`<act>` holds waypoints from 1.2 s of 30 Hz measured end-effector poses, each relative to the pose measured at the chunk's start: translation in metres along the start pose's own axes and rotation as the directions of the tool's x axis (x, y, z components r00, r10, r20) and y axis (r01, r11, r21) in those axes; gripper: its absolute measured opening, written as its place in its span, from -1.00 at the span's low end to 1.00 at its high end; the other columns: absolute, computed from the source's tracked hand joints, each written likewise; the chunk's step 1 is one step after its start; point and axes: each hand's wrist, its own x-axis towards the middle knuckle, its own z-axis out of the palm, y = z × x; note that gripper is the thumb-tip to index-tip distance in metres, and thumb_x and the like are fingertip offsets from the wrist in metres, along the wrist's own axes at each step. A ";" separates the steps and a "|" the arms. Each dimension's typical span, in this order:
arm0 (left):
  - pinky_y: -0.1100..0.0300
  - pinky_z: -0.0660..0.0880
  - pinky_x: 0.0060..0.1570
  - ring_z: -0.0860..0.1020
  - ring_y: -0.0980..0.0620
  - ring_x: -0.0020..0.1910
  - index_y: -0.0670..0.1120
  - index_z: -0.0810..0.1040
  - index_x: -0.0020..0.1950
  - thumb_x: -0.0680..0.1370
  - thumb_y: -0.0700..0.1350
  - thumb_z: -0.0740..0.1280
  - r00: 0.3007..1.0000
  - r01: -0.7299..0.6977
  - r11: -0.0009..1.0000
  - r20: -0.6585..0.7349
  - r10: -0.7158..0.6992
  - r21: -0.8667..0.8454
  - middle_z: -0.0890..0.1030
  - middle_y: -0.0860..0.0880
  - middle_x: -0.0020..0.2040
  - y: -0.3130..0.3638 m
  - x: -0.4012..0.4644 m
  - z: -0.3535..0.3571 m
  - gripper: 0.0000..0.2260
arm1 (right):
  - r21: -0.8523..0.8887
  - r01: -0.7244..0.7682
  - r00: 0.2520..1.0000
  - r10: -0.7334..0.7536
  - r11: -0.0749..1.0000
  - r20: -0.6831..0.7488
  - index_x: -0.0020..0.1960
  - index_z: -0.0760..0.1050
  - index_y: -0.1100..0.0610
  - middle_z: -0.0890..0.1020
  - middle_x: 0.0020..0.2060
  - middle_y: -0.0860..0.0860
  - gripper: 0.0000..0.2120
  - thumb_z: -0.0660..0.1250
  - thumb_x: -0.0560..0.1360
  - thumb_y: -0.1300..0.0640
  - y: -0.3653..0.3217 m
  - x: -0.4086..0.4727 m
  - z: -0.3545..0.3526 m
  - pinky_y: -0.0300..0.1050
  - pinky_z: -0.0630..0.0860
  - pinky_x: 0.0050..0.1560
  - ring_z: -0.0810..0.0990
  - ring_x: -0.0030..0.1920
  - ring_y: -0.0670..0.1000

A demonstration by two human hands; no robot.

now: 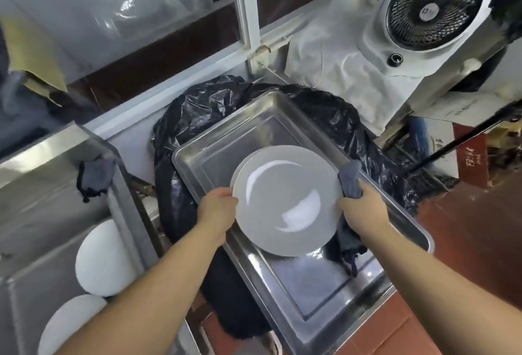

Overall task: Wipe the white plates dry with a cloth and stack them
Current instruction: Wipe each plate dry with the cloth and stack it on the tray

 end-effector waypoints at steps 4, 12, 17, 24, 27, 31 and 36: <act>0.09 0.65 -0.01 0.69 -0.02 -0.01 0.14 0.73 -0.08 0.49 -0.27 0.32 0.998 -0.013 0.999 -0.059 0.016 0.045 0.75 0.08 -0.07 -0.002 0.011 0.009 -0.67 | -0.072 0.024 0.999 -0.021 0.997 0.034 -0.10 0.52 0.00 0.67 -0.25 0.01 -0.85 0.32 0.34 0.16 -0.003 0.018 0.011 -0.09 0.45 -0.32 0.63 -0.22 0.11; -0.11 0.72 0.01 0.71 -0.07 -0.05 0.07 0.75 -0.14 0.46 -0.26 0.29 0.996 -0.028 0.989 -0.085 0.041 0.145 0.76 0.08 -0.16 -0.004 0.028 0.013 -0.70 | -0.185 0.047 0.999 -0.047 0.982 0.007 -0.11 0.46 0.00 0.64 -0.25 -0.01 -0.87 0.33 0.38 0.18 -0.009 0.036 0.028 -0.12 0.44 -0.35 0.60 -0.25 0.08; -0.08 0.68 0.02 0.69 -0.14 -0.02 0.03 0.63 -0.27 0.47 -0.30 0.23 0.989 -0.055 0.977 -0.122 0.081 0.205 0.71 0.07 -0.21 -0.008 0.033 0.018 -0.70 | -0.220 0.041 0.999 -0.040 0.975 0.010 -0.11 0.46 0.01 0.64 -0.23 0.01 -0.87 0.31 0.38 0.20 -0.010 0.043 0.032 -0.10 0.47 -0.33 0.60 -0.24 0.10; 0.23 0.49 -0.21 0.62 -0.03 -0.05 0.02 0.72 0.00 0.55 -0.30 0.23 0.975 -0.108 0.955 -0.160 0.156 0.277 0.68 0.10 -0.10 -0.001 0.032 0.021 -0.68 | -0.259 0.038 0.999 -0.034 0.965 0.019 -0.02 0.49 0.00 0.65 -0.20 0.02 -0.82 0.28 0.40 0.19 -0.015 0.048 0.036 0.07 0.66 -0.14 0.63 -0.20 0.14; 0.01 0.62 -0.09 0.64 -0.17 -0.04 -0.16 0.70 0.00 0.54 -0.34 0.21 0.965 -0.127 0.937 -0.177 0.192 0.325 0.71 -0.08 -0.08 0.000 0.030 0.024 -0.72 | -0.269 0.055 0.998 -0.050 0.962 0.026 0.03 0.50 -0.03 0.65 -0.18 0.00 -0.77 0.28 0.40 0.17 -0.016 0.048 0.037 0.06 0.65 -0.13 0.63 -0.19 0.12; -0.02 0.62 -0.14 0.63 -0.22 -0.04 -0.23 0.67 -0.01 0.54 -0.37 0.20 0.959 -0.128 0.923 -0.194 0.209 0.364 0.68 -0.15 -0.07 -0.002 0.030 0.026 -0.75 | -0.270 0.090 0.996 -0.079 0.959 0.051 -0.03 0.48 -0.05 0.64 -0.20 -0.03 -0.82 0.29 0.40 0.16 -0.014 0.049 0.035 -0.03 0.56 -0.26 0.61 -0.21 0.09; -0.06 0.67 -0.11 0.64 -0.19 -0.08 -0.17 0.70 -0.04 0.56 -0.37 0.21 0.954 -0.141 0.924 -0.201 0.223 0.356 0.67 -0.14 -0.05 -0.005 0.028 0.026 -0.73 | -0.295 0.118 0.993 -0.110 0.948 0.043 -0.05 0.47 -0.06 0.63 -0.24 -0.05 -0.84 0.30 0.41 0.16 -0.013 0.050 0.036 -0.12 0.44 -0.36 0.58 -0.25 0.04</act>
